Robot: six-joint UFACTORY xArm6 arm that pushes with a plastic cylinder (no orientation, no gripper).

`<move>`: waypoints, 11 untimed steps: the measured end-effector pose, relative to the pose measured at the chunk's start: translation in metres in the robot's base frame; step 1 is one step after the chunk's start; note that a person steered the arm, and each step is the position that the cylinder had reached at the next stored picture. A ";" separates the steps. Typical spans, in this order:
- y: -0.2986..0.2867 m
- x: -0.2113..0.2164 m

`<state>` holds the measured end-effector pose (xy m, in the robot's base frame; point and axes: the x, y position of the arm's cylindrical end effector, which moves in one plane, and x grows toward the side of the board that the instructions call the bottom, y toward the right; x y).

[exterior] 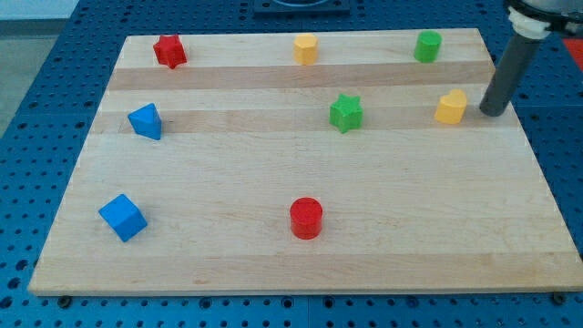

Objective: Move the yellow heart to the right of the green star

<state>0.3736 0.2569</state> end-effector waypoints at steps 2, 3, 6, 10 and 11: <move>-0.072 0.001; -0.097 0.002; -0.124 0.001; -0.066 -0.082; -0.045 -0.102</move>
<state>0.2719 0.2119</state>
